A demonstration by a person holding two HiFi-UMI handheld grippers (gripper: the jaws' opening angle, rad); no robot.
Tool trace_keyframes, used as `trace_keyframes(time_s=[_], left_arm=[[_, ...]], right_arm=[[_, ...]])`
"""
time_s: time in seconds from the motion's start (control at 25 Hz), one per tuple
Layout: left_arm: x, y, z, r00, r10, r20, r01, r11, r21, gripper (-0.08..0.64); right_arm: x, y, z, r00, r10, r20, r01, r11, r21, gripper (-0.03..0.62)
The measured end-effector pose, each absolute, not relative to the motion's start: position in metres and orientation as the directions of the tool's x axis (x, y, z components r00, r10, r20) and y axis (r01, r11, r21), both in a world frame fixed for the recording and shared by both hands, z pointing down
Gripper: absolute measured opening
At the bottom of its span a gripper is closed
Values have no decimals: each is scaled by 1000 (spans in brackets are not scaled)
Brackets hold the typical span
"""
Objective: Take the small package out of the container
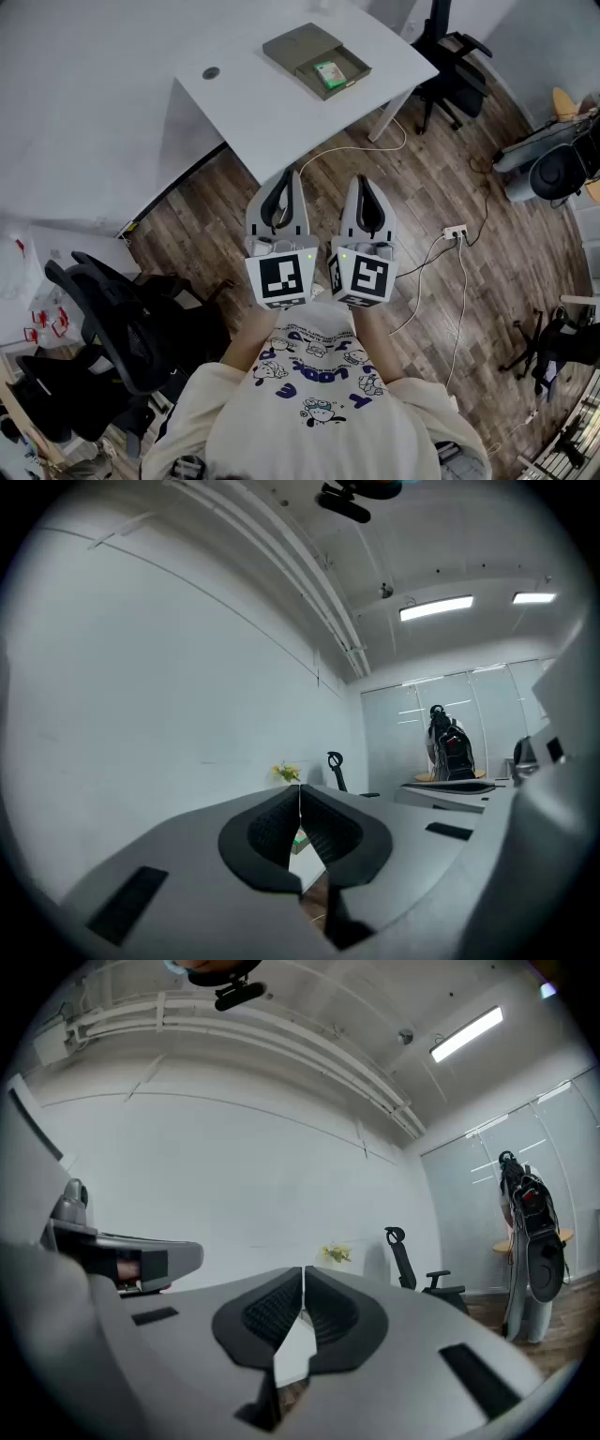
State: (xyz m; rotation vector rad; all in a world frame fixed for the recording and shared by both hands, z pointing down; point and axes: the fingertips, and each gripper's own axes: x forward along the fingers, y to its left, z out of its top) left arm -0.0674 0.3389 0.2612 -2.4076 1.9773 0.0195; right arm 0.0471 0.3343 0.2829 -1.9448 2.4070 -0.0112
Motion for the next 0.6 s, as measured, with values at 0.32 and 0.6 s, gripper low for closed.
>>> trace_keyframes(time_s=[0.32, 0.6], left_arm=[[-63, 321, 265, 211, -977, -23, -977, -211, -17, 15], [-64, 301, 266, 221, -975, -19, -975, -221, -10, 15]], right_arm=[[50, 318, 287, -197, -980, -25, -979, 198, -42, 31], [48, 300, 285, -187, -981, -44, -981, 189, -42, 31]])
